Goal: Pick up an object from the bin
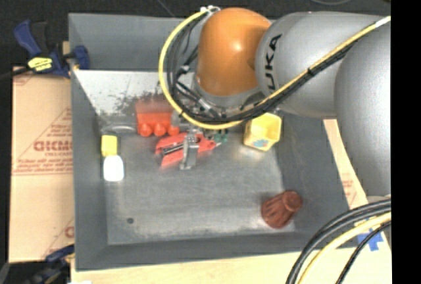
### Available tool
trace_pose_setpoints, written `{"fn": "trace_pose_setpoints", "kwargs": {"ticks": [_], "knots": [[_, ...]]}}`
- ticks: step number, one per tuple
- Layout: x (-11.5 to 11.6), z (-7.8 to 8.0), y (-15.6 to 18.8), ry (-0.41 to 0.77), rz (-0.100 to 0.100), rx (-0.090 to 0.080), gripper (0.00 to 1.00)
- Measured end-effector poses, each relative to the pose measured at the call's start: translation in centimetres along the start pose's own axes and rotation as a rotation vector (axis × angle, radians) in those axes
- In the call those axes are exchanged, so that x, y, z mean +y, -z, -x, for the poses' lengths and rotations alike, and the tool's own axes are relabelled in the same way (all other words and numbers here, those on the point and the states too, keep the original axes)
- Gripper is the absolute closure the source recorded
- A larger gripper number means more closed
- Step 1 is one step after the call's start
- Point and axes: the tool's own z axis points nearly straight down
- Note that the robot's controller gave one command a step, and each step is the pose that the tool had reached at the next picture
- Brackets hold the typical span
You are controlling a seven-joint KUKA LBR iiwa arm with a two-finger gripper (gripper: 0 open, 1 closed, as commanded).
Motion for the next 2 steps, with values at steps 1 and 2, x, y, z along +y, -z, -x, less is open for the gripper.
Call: {"fn": "trace_pose_setpoints", "kwargs": {"ticks": [1, 2], "knots": [[-0.1, 0.2, 0.5, -0.004, 0.001, -0.008, 0.0], [-4.4, 2.8, -10.5, 0.011, 0.001, -0.007, 0.0]]}}
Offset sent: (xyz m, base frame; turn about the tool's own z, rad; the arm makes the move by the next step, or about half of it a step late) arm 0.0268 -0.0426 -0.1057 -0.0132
